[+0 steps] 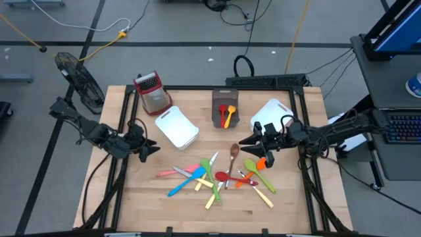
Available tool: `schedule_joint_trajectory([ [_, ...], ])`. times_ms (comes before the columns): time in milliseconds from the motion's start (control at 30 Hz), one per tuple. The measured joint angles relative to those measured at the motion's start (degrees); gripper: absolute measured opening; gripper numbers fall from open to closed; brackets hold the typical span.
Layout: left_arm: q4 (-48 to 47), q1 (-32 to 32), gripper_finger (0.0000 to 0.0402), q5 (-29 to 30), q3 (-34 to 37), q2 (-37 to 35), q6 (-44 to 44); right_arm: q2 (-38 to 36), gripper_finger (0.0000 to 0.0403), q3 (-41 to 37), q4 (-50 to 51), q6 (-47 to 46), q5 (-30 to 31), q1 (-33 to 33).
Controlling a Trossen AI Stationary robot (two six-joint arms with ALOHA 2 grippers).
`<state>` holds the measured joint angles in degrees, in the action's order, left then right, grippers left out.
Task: Pick & Place Kitchen Items
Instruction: Put the blue spatula into the black bin
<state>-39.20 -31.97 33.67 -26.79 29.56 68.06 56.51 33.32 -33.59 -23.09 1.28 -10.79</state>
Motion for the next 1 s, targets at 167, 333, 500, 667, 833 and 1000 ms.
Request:
schedule_joint_trajectory([
  [167,0.5,0.1,0.0230,2.6,0.0,0.0,4.0,0.0,0.0114,0.0,0.0,0.0,0.1,0.1],
  [333,5.7,0.0,0.0230,1.6,0.0,0.0,-4.4,0.0,0.0114,0.0,0.0,0.0,0.3,0.1],
  [500,13.3,0.0,0.0230,-0.6,0.0,0.0,-15.5,0.0,0.0114,0.0,0.0,1.8,0.4,0.1],
  [667,17.5,0.0,0.0230,-3.2,0.0,0.0,-22.3,0.0,0.0114,0.0,-0.9,1.8,0.3,0.1],
  [833,20.6,0.0,0.0230,-6.9,0.0,0.0,-27.8,0.2,0.0114,0.0,-0.7,1.7,0.2,0.1],
  [1000,21.4,0.0,0.0230,-8.3,0.0,0.0,-29.5,1.7,0.0114,0.7,0.3,-0.3,0.2,-0.3],
])
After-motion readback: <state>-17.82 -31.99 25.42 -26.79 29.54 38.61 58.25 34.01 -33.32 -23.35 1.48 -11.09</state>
